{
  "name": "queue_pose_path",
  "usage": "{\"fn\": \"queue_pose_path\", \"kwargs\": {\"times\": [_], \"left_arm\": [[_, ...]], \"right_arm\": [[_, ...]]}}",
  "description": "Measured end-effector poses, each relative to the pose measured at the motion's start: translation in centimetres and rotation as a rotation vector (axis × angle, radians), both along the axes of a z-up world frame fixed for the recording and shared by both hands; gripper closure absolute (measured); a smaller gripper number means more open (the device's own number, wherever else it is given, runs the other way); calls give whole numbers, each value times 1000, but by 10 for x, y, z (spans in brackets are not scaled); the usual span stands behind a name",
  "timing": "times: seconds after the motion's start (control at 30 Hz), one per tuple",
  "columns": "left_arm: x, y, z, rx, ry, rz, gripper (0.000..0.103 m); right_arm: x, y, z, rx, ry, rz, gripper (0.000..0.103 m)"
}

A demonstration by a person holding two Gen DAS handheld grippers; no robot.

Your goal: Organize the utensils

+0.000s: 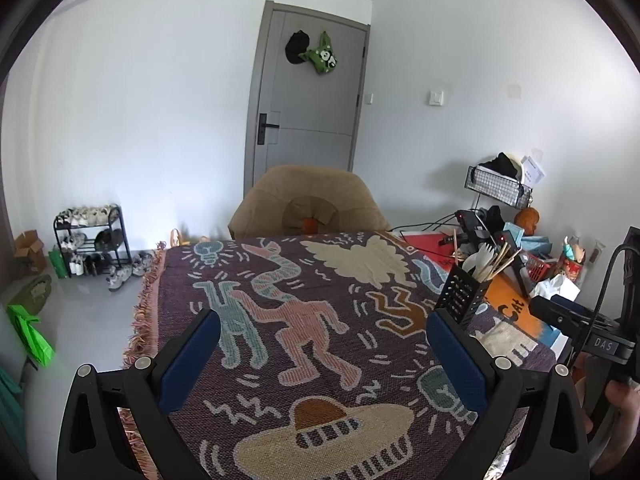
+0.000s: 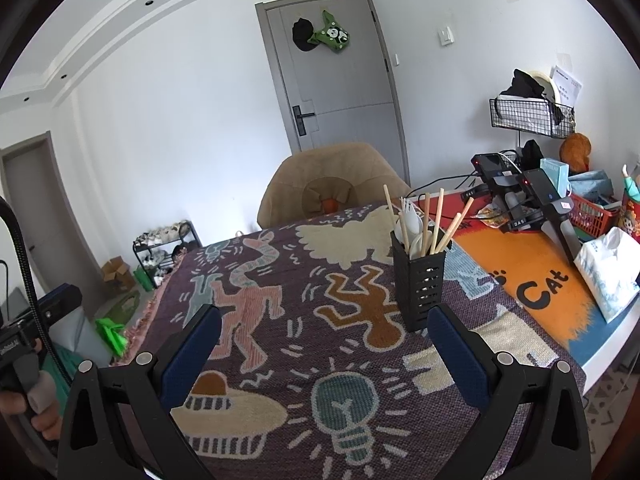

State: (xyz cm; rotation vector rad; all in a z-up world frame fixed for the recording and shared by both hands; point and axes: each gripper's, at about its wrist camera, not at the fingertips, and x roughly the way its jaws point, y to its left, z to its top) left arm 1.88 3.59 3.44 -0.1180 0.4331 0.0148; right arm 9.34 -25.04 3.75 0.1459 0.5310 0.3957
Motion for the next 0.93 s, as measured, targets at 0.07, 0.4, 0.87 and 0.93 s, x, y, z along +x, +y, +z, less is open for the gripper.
{"fn": "queue_pose_path", "kwargs": {"times": [0.07, 0.4, 0.87, 0.93], "left_arm": [[0, 0, 0, 2, -1, 2, 1], [-3, 1, 1, 7, -8, 18, 1], [-4, 1, 1, 21, -8, 24, 1], [-3, 2, 1, 22, -9, 25, 0]], "right_arm": [[0, 0, 0, 0, 0, 0, 0], [-1, 3, -1, -3, -6, 4, 0], [0, 3, -3, -11, -10, -4, 0], [0, 2, -5, -10, -15, -5, 0]]}}
